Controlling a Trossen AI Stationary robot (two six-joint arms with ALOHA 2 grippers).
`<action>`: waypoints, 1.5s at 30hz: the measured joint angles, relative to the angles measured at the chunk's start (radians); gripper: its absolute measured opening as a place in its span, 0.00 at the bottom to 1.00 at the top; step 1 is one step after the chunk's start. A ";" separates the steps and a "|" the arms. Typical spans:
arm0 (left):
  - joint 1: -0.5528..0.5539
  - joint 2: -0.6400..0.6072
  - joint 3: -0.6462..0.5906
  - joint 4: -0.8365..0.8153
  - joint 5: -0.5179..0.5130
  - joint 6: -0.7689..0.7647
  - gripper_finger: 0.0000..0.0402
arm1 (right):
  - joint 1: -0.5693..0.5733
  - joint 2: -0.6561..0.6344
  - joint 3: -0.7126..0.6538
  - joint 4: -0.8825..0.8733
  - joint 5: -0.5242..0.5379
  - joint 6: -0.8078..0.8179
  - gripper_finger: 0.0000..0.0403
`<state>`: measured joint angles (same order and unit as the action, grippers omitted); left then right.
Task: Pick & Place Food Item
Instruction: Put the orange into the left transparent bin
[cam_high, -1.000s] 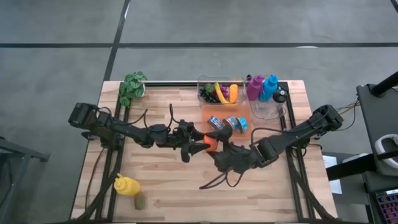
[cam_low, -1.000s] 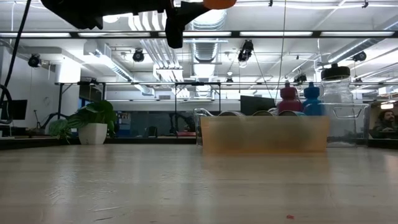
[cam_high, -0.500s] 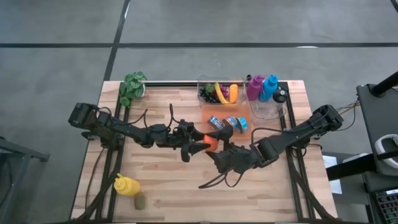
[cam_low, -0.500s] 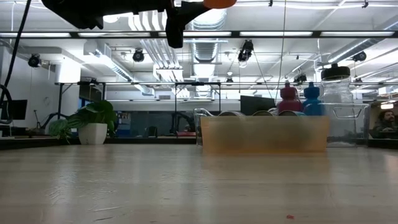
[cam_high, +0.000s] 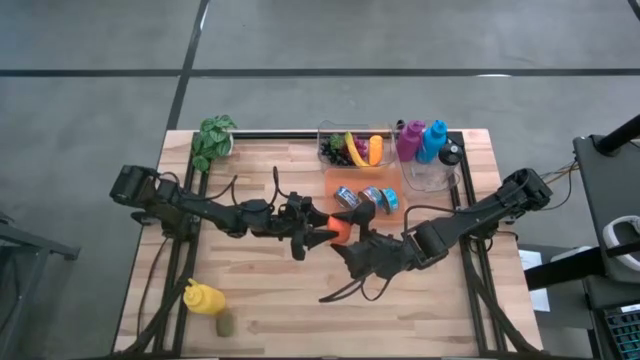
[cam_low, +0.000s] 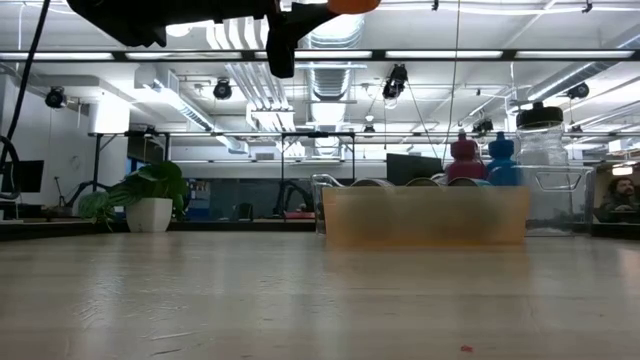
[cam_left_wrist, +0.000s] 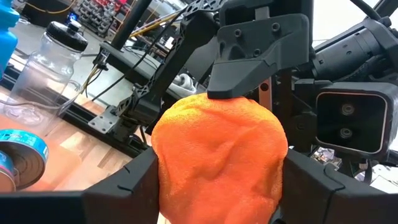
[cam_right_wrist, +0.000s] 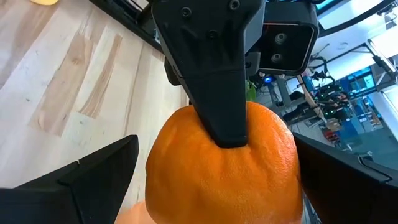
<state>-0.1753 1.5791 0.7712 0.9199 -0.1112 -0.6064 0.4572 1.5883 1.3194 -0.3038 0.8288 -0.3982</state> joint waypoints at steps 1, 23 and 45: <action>0.000 0.000 0.000 0.000 0.000 0.000 0.60 | 0.000 0.000 -0.001 0.000 0.000 0.001 0.99; 0.000 0.000 0.001 -0.001 0.000 -0.005 0.60 | 0.001 0.000 -0.008 0.001 0.004 0.003 0.70; 0.001 -0.003 0.004 -0.053 0.000 -0.022 0.95 | 0.021 0.000 -0.010 -0.006 -0.003 0.006 0.69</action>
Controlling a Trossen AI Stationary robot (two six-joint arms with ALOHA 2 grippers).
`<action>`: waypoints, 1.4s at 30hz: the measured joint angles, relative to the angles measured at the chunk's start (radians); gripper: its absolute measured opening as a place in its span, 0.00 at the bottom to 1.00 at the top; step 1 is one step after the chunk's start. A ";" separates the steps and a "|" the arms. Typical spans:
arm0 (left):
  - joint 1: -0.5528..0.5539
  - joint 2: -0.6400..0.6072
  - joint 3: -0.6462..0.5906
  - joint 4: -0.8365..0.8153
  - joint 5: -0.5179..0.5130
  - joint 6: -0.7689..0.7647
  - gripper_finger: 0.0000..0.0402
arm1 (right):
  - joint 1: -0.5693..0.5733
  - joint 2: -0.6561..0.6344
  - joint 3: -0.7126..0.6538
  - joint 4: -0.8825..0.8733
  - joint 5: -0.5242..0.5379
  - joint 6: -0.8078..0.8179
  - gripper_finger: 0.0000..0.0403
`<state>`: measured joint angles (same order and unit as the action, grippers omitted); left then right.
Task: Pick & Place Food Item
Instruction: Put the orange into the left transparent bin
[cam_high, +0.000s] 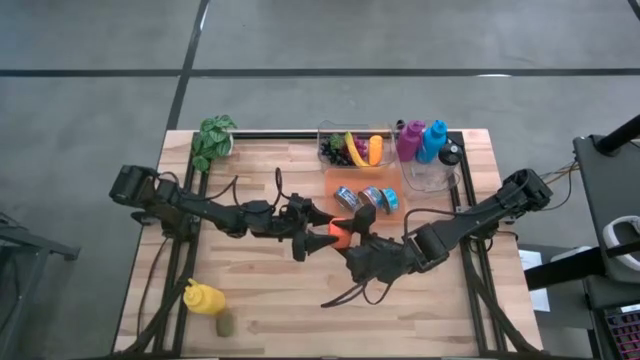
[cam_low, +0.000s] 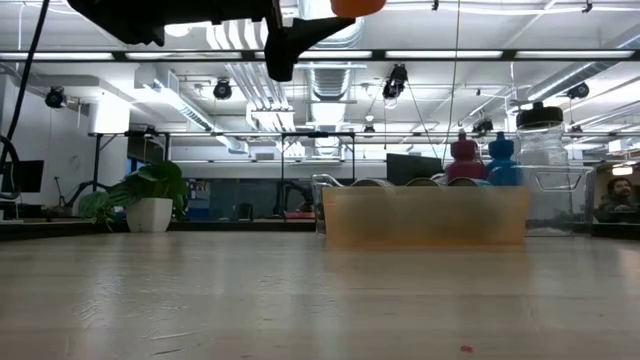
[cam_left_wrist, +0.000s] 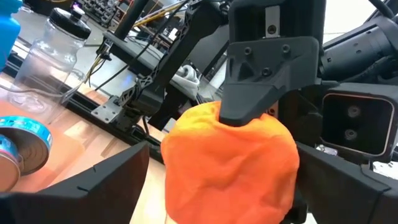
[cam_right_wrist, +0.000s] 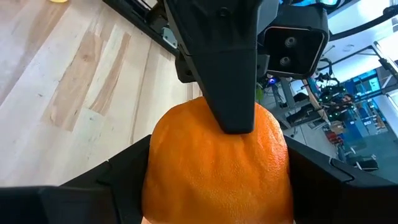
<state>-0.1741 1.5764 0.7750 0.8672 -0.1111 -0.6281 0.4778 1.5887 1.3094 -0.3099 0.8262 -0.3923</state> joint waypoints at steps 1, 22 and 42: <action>0.000 0.000 0.000 -0.002 0.001 0.000 0.95 | 0.003 0.000 0.000 0.000 0.003 0.000 0.69; 0.019 -0.045 -0.011 -0.211 0.060 0.065 0.92 | 0.020 -0.097 0.005 -0.141 0.069 0.218 0.70; 0.017 -0.194 -0.011 -0.479 0.060 0.210 0.86 | -0.574 -0.194 0.005 -0.342 -0.251 0.632 0.71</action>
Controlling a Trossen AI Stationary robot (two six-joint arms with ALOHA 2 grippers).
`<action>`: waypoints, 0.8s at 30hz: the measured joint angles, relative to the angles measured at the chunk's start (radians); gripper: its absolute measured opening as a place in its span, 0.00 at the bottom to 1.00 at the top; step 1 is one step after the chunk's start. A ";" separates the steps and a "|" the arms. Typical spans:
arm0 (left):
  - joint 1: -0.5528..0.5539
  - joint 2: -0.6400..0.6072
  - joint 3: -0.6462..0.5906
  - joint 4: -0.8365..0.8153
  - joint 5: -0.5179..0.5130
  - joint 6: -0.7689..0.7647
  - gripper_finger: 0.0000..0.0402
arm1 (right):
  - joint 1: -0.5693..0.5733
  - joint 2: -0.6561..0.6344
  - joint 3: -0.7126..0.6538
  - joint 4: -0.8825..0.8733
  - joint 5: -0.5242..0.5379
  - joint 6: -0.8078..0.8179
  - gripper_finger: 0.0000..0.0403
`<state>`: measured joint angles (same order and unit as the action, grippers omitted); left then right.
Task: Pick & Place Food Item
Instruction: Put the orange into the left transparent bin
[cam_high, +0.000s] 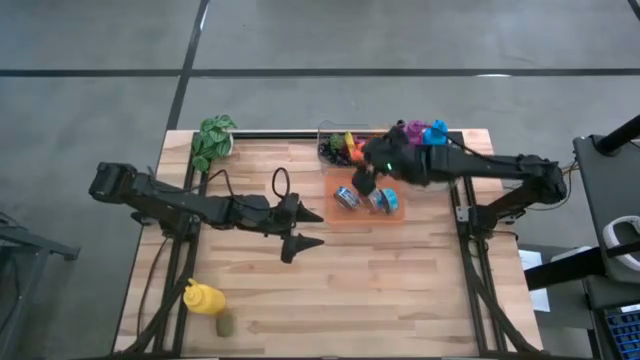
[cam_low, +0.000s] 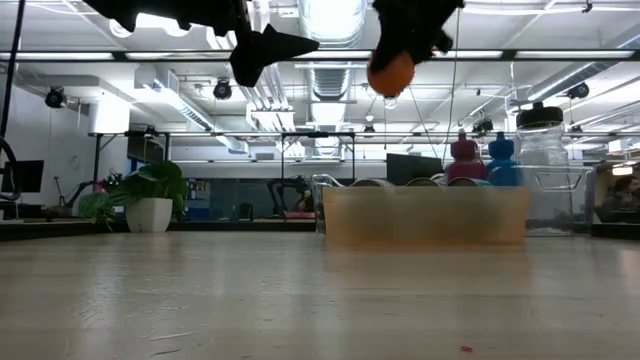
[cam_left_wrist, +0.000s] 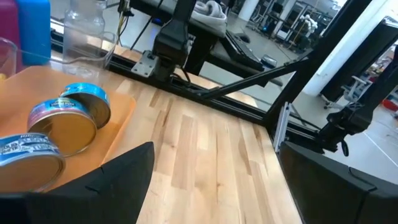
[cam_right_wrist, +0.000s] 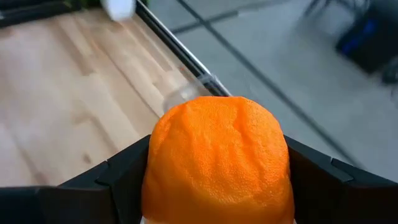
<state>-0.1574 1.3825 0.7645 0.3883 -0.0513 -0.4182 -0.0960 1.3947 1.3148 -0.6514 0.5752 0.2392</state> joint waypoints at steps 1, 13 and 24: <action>0.000 -0.001 0.001 0.001 0.000 0.001 0.86 | -0.038 0.010 0.000 0.000 -0.034 0.006 0.71; 0.000 -0.013 0.001 0.003 0.000 0.003 0.88 | -0.367 0.189 -0.006 0.003 -0.218 0.094 0.71; 0.000 -0.013 0.001 0.002 0.000 0.000 0.85 | -0.451 0.362 -0.006 -0.001 -0.269 0.098 0.71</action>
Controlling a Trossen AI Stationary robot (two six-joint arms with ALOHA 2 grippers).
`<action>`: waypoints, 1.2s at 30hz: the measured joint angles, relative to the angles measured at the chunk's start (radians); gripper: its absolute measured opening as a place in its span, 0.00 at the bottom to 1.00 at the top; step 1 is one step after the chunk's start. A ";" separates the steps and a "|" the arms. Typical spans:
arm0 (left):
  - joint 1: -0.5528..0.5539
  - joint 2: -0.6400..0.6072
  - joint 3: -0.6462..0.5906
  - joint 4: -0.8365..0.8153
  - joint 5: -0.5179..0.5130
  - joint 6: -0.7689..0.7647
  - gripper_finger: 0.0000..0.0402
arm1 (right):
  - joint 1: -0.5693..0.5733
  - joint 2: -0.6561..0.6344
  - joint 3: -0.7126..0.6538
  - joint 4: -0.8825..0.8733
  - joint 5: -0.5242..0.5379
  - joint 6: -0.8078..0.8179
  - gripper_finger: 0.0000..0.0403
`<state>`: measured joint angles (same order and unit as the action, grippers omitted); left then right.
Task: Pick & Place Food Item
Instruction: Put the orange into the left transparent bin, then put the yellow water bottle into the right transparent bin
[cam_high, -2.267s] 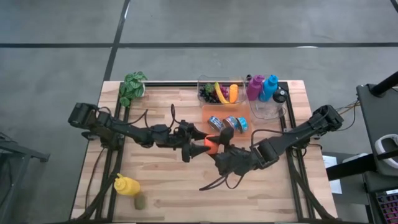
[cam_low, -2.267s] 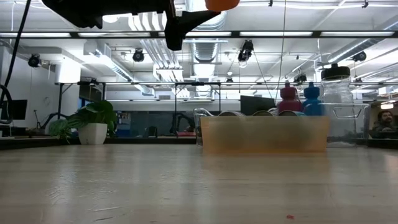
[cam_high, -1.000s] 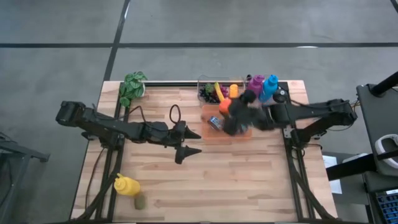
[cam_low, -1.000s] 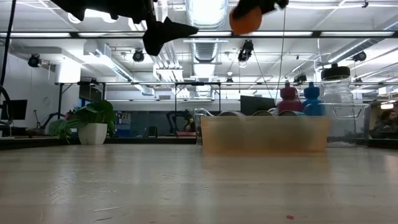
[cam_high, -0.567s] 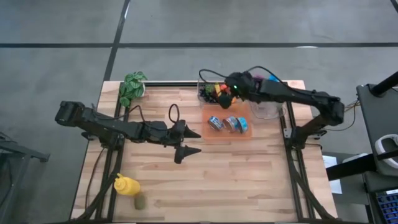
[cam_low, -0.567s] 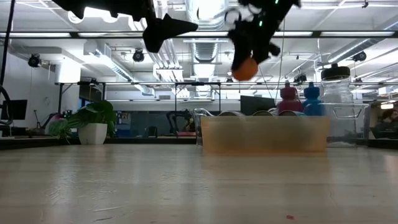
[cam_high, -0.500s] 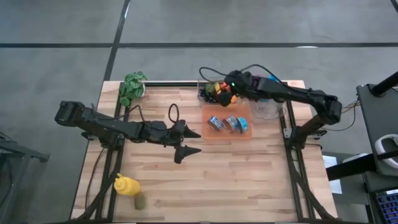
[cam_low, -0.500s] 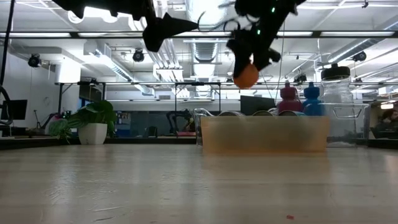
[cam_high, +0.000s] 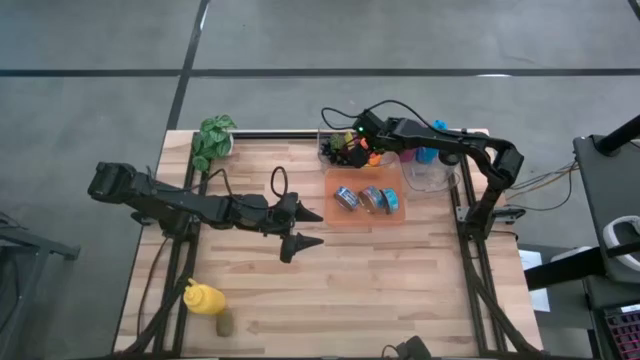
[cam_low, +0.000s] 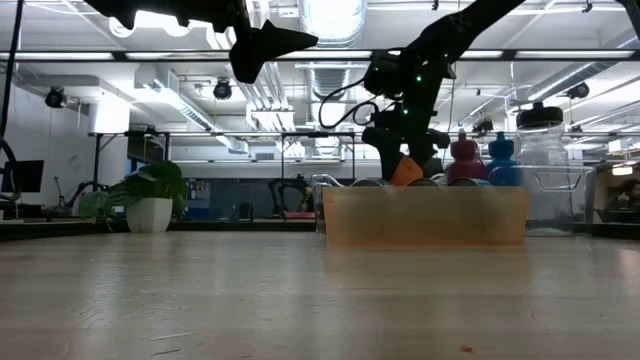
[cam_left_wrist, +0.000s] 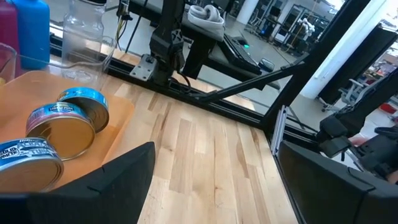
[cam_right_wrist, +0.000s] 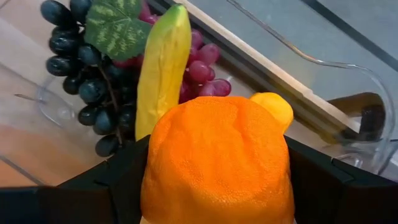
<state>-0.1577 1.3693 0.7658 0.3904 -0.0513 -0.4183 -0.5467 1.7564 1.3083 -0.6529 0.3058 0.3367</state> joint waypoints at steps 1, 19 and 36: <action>0.000 0.000 0.000 0.000 0.000 0.000 0.85 | -0.002 0.002 0.000 0.001 0.000 0.000 0.71; 0.000 0.000 0.000 0.000 0.000 0.000 0.84 | 0.001 -0.003 0.000 -0.018 0.008 0.001 0.90; -0.012 -0.232 0.001 -0.322 0.026 0.099 0.79 | 0.236 -0.195 -0.006 -0.054 0.173 0.000 0.90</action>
<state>-0.1694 1.1374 0.7666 0.0685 -0.0257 -0.3195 -0.3109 1.5609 1.3028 -0.7066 0.4791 0.3367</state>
